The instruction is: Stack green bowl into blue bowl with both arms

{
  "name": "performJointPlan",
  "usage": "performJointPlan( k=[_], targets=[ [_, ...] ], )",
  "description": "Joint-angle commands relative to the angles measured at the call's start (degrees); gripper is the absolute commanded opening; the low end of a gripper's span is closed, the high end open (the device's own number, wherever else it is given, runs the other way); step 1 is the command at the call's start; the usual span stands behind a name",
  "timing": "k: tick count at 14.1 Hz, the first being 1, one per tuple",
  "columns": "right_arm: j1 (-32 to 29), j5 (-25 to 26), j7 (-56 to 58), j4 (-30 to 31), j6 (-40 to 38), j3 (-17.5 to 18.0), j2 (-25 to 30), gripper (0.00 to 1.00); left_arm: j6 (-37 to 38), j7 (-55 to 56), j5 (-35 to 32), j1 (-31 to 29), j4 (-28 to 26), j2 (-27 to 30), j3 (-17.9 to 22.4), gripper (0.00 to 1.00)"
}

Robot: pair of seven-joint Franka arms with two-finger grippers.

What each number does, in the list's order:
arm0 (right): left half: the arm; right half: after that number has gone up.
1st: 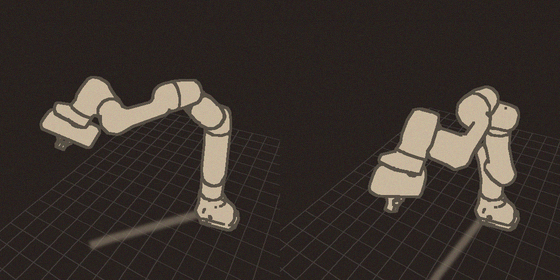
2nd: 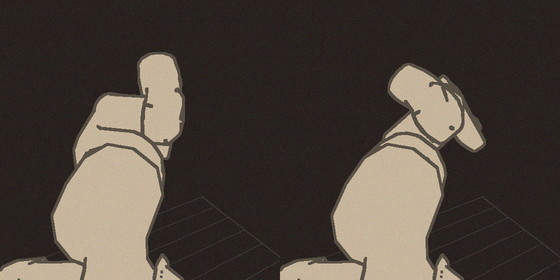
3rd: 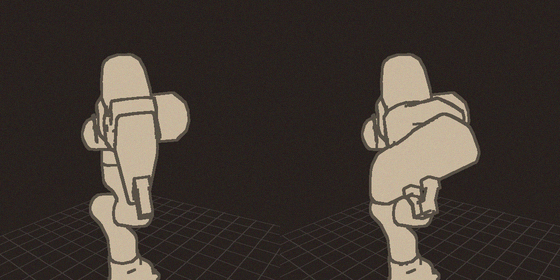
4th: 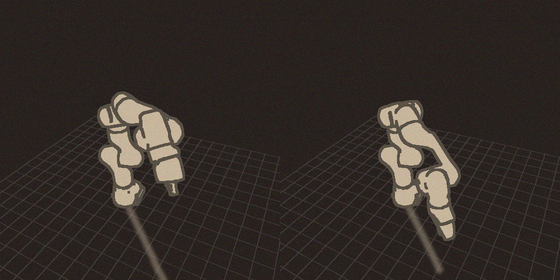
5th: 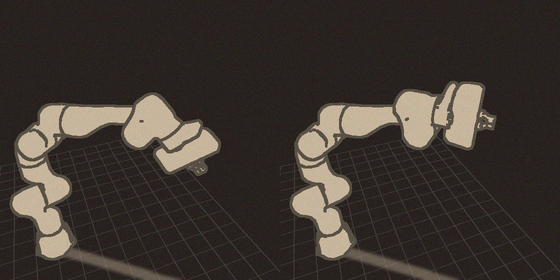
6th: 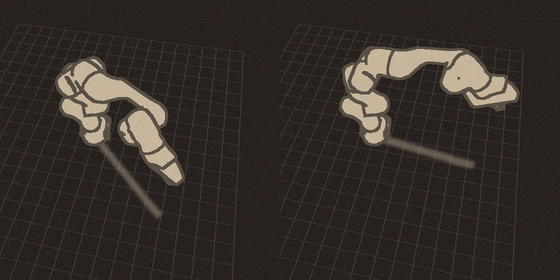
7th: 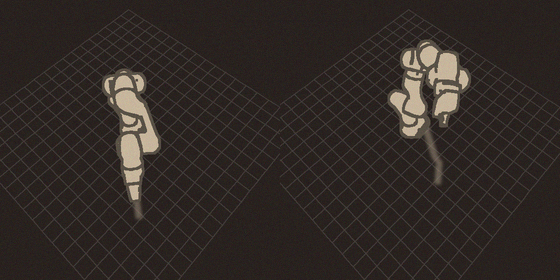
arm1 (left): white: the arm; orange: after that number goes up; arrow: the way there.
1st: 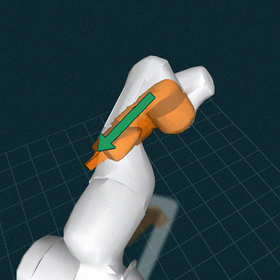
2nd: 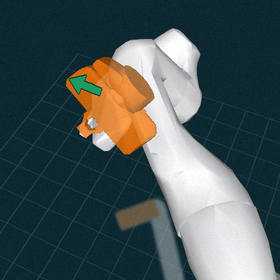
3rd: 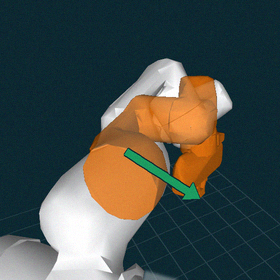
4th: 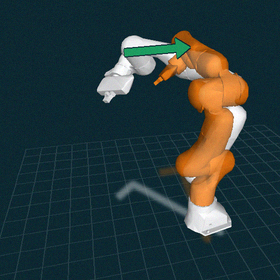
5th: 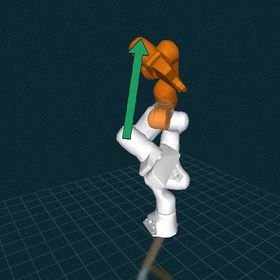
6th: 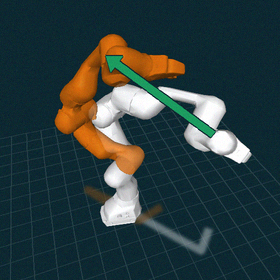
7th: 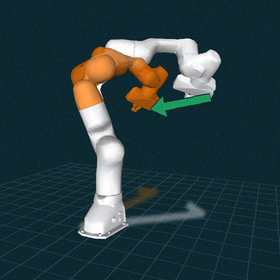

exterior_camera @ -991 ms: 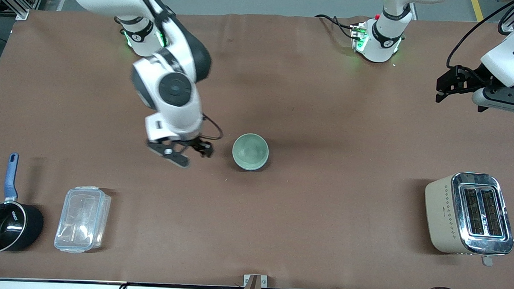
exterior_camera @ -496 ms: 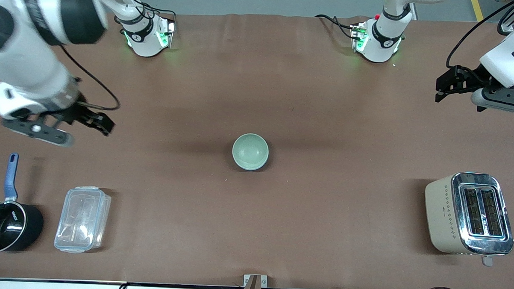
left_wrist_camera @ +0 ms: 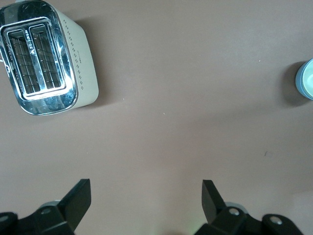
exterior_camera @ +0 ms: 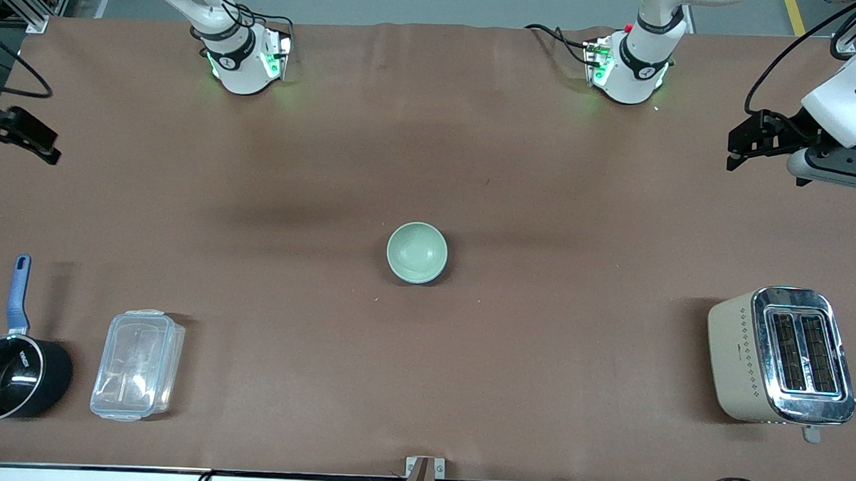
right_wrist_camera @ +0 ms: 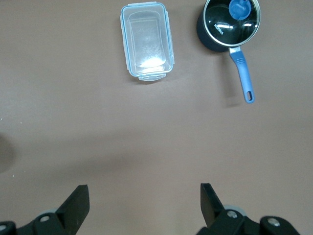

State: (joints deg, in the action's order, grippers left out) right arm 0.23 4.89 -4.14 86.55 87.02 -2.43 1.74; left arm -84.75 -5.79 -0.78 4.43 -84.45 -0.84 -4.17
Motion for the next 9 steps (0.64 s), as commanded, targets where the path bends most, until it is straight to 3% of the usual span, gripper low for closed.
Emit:
performJointPlan(
  k=[1, 4, 6, 9],
  targets=[
    [1.62, -1.11, 1.06, 0.64, 0.17, -1.17, 0.37, 1.0, 0.99, -0.97, -0.18, -0.03, 0.78, -0.13, 0.13, 1.0],
    [1.7, -1.72, 1.06, 0.64, 0.43, -0.99, 0.2, 1.0, 0.99, -0.89, -0.18, -0.12, 0.69, -0.13, 0.22, 1.0],
    [1.35, -4.79, 1.06, 0.64, 0.35, -1.34, 0.2, 1.0, 0.99, -0.89, -0.18, -0.12, 0.69, -0.13, 0.22, 1.0],
    [1.7, -4.54, 0.8, 0.29, -0.18, -1.34, 0.37, 1.0, 1.69, -0.89, -0.01, -0.03, 0.78, -0.13, 0.13, 1.0]
  ],
)
